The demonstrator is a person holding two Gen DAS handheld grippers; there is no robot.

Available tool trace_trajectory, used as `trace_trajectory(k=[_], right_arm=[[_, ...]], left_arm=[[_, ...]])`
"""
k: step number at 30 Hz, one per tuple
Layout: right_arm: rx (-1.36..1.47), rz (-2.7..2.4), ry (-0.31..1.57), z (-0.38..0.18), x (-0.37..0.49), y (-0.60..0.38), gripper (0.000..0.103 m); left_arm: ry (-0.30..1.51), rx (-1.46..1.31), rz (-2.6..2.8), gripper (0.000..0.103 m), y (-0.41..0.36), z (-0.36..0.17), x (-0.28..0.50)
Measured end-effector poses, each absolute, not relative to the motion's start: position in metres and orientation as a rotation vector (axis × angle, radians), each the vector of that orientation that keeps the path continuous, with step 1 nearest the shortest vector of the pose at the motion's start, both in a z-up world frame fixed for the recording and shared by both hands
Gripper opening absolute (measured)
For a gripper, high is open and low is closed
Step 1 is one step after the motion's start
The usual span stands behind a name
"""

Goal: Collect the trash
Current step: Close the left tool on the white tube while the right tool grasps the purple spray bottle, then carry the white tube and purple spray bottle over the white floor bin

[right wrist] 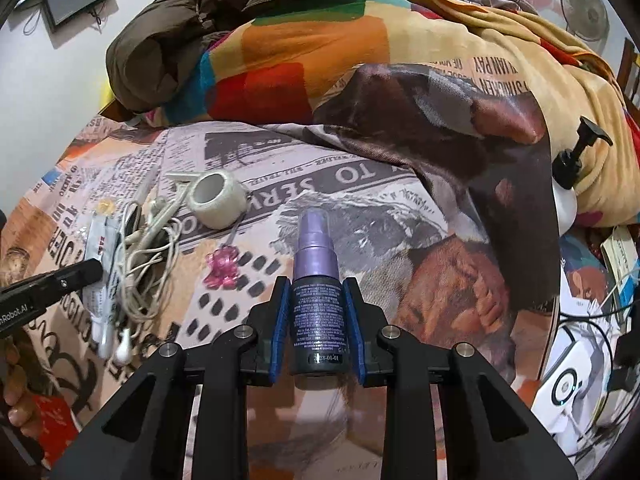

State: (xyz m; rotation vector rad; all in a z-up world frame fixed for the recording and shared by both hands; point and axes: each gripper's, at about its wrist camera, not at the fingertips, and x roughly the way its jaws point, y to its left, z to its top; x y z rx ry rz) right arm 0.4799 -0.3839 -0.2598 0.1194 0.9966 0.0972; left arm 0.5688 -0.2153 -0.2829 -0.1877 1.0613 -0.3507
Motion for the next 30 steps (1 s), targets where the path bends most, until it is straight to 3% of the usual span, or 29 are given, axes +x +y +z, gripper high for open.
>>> trace_trajectory(k=[17, 30], right_arm=[[0.115, 0.158, 0.856, -0.158, 0.421, -0.335, 0.024], [0.039, 0.315, 0.699, -0.064, 0.347, -0.242, 0.024]], left_arm=[[0.908, -0.157, -0.315, 0.001, -0.162, -0.181, 0.505], [0.752, -0.14, -0.211, 0.001, -0.069, -0.088, 0.41]])
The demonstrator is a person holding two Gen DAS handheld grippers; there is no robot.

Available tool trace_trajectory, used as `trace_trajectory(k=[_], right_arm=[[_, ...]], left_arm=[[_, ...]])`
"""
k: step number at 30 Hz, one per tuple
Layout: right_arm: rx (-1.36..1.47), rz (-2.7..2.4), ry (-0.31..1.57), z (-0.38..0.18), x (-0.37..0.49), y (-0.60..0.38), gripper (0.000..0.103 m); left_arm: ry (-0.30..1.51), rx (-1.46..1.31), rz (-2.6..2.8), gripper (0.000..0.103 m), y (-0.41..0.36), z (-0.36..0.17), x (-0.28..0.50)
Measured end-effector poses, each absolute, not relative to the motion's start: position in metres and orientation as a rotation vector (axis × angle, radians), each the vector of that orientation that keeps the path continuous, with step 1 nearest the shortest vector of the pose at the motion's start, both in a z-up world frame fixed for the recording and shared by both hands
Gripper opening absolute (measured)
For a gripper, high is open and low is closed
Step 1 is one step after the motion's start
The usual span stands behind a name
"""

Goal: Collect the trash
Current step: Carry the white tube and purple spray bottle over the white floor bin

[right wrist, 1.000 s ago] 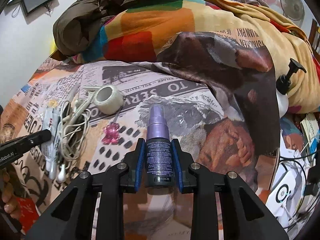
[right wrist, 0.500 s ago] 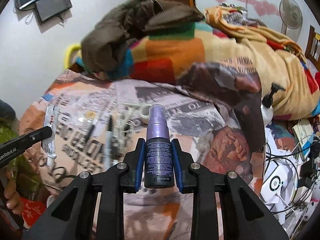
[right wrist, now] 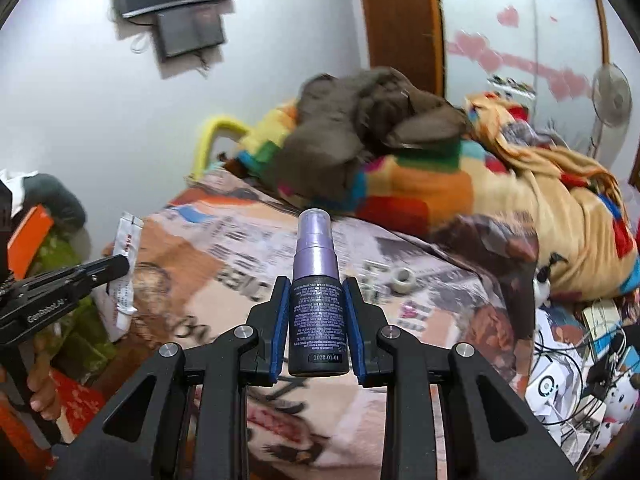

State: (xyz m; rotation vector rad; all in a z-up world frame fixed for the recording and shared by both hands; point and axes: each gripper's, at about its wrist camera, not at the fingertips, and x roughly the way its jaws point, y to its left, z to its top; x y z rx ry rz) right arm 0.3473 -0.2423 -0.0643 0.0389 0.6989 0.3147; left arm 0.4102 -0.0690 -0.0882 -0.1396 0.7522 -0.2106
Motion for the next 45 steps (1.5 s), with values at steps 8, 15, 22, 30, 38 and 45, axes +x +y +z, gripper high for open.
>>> trace_trajectory(k=[8, 15, 22, 30, 38, 45], right_arm=[[0.01, 0.456, 0.65, -0.04, 0.308, -0.172, 0.024], [-0.035, 0.591, 0.644, -0.038, 0.287, -0.098, 0.024], [-0.09, 0.733, 0.663, -0.048, 0.267, -0.024, 0.024], [-0.145, 0.876, 0.746, -0.081, 0.247, 0.058, 0.024], [-0.206, 0.945, 0.872, -0.136, 0.24, 0.122, 0.024], [-0.279, 0.946, 1.017, -0.205, 0.242, 0.15, 0.024]], left_arm=[[0.689, -0.133, -0.099, 0.001, 0.006, -0.059, 0.348], [0.65, -0.176, 0.015, 0.001, 0.085, -0.053, 0.291], [0.64, -0.177, 0.135, 0.001, 0.144, -0.065, 0.241], [0.656, -0.233, 0.252, 0.001, 0.21, -0.097, 0.202], [0.718, -0.255, 0.346, 0.001, 0.254, -0.149, 0.185], [0.809, -0.326, 0.376, 0.001, 0.279, -0.213, 0.187]])
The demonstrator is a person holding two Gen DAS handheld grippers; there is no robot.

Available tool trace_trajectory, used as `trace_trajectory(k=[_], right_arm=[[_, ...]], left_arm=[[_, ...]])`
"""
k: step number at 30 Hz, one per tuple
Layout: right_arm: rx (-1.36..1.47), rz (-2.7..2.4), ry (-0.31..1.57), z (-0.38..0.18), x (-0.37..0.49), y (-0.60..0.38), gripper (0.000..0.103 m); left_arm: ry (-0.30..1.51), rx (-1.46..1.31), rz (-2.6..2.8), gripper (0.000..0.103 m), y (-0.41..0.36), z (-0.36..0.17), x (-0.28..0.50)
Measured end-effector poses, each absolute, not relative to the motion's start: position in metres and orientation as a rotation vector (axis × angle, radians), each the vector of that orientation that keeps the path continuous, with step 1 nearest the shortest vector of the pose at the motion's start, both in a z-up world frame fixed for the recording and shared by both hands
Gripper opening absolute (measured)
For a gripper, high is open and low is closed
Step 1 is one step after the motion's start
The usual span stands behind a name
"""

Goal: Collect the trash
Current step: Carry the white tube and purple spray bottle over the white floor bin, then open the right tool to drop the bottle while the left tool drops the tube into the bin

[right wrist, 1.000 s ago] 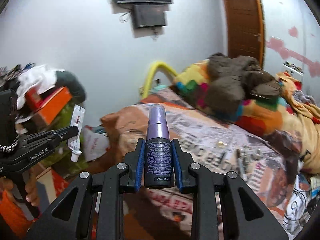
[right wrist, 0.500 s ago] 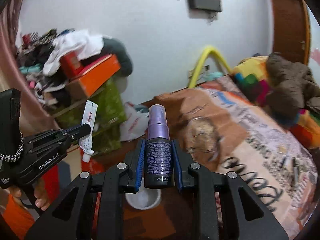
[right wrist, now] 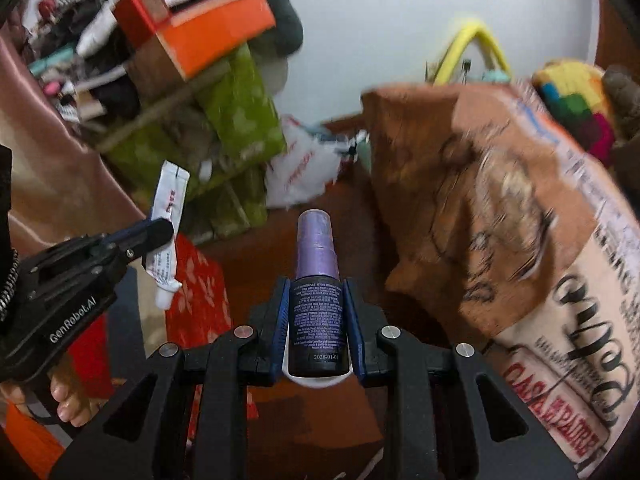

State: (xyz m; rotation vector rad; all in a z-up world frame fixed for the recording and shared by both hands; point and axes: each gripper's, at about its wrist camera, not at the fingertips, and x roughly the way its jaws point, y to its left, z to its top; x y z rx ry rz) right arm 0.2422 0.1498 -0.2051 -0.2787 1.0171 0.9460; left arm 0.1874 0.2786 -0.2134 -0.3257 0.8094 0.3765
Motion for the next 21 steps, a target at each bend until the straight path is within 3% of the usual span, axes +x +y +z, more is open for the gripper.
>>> trace_trajectory(k=[13, 21], right_arm=[[-0.254, 0.878, 1.303, -0.314, 0.262, 0.168, 0.024], [-0.363, 0.913, 1.379, -0.367, 0.256, 0.192, 0.024]], left_arm=[[1.036, -0.444, 0.381, 0.001, 0.293, -0.339, 0.211], [1.16, -0.523, 0.395, 0.001, 0.3, -0.408, 0.214]])
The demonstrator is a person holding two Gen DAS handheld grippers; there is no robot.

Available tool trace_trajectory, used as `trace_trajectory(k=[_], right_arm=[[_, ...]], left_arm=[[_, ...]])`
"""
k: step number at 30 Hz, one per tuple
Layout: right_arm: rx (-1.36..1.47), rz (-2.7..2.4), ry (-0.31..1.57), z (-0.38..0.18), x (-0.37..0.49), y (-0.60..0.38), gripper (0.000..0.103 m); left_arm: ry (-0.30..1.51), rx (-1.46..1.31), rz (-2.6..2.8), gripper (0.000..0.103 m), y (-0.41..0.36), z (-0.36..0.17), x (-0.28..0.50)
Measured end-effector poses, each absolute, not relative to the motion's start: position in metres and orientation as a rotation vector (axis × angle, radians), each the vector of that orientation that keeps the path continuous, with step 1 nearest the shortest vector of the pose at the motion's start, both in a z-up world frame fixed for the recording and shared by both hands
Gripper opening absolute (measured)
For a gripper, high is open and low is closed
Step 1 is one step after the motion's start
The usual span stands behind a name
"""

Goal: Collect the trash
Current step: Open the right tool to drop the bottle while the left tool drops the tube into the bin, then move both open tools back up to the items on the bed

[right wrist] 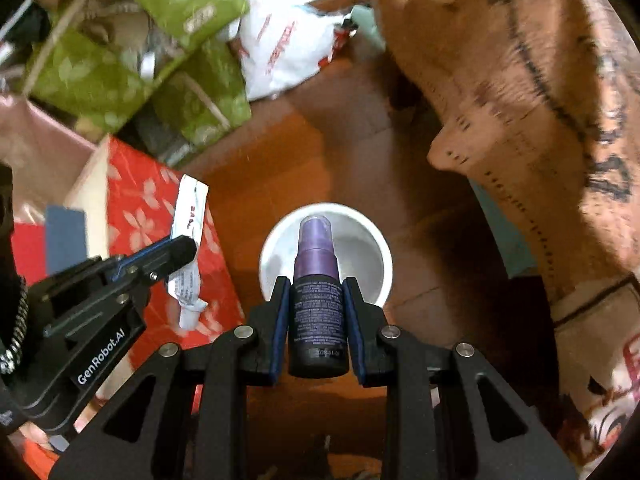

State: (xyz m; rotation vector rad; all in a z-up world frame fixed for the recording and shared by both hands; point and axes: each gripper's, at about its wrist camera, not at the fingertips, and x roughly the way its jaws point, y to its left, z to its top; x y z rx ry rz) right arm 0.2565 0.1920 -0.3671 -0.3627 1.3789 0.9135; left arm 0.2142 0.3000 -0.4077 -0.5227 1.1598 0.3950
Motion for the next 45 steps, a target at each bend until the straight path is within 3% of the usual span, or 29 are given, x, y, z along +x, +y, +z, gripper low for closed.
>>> trace_trajectory(k=[9, 16, 26, 31, 38, 42, 45], right_arm=[[-0.34, 0.932, 1.403, -0.384, 0.265, 0.196, 0.024], [-0.241, 0.913, 1.514, -0.4, 0.279, 0.193, 0.026], [-0.288, 0.915, 1.474, -0.391, 0.276, 0.196, 0.026], [-0.346, 0.912, 1.422, -0.38, 0.273, 0.196, 0.027], [-0.378, 0.933, 1.336, -0.356, 0.264, 0.192, 0.034], [-0.402, 0.938, 1.268, -0.336, 0.257, 0.189, 0.043], [-0.394, 0.937, 1.225, -0.32, 0.254, 0.183, 0.05]], left_arm=[[1.262, -0.61, 0.402, 0.001, 0.304, -0.46, 0.214], [1.284, -0.632, 0.393, 0.001, 0.306, -0.473, 0.221], [1.316, -0.651, 0.384, 0.001, 0.308, -0.485, 0.233], [1.345, -0.638, 0.391, 0.014, 0.307, -0.484, 0.233], [1.303, -0.59, 0.415, 0.018, 0.304, -0.455, 0.223], [1.251, -0.566, 0.434, 0.036, 0.302, -0.428, 0.213], [1.217, -0.555, 0.441, 0.041, 0.3, -0.406, 0.207]])
